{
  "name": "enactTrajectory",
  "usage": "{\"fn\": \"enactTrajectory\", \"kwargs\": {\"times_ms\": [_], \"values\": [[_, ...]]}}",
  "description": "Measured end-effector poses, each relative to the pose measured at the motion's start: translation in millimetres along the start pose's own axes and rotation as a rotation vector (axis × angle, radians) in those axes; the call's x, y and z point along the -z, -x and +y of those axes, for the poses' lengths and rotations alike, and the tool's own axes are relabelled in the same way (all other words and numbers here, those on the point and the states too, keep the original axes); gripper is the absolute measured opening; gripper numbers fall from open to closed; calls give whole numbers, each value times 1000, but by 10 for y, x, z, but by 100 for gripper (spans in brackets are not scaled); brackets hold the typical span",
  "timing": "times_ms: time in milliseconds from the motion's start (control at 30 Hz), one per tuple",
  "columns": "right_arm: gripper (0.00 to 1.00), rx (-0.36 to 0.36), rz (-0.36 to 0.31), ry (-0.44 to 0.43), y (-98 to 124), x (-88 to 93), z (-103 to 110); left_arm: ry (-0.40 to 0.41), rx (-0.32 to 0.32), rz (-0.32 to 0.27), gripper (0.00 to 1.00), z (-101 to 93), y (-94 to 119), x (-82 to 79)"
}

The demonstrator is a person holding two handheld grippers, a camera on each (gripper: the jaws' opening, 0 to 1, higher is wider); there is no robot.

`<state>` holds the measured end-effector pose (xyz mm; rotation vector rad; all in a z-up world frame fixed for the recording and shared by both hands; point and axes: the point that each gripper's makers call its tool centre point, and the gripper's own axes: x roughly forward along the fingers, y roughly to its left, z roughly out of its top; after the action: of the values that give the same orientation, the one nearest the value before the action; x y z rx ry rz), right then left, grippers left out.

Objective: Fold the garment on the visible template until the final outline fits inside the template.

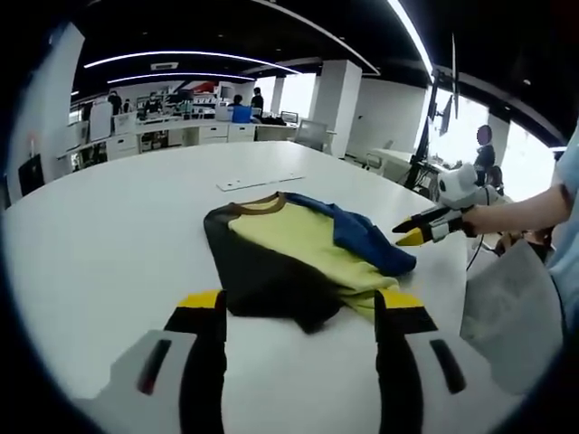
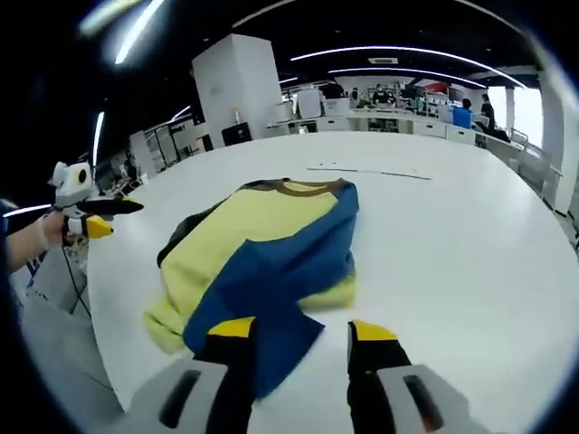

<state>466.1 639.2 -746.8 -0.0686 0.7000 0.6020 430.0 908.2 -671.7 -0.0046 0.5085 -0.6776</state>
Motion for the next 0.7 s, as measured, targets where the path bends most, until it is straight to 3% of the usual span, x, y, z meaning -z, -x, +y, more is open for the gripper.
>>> {"fn": "enactTrajectory", "kwargs": {"times_ms": [200,400,533,667,700], "values": [[20,56,47,38,-100,89,-97,6,-9,6,63,34,29,27],[16,41,63,82,-191,112,-27,24,-15,5,63,52,34,50],[12,37,67,67,-200,150,-18,27,-13,5,63,34,37,61],[0,30,67,109,-196,139,-7,31,-13,11,63,32,35,78],[0,11,73,83,-205,146,29,30,-12,13,63,29,31,80]]}}
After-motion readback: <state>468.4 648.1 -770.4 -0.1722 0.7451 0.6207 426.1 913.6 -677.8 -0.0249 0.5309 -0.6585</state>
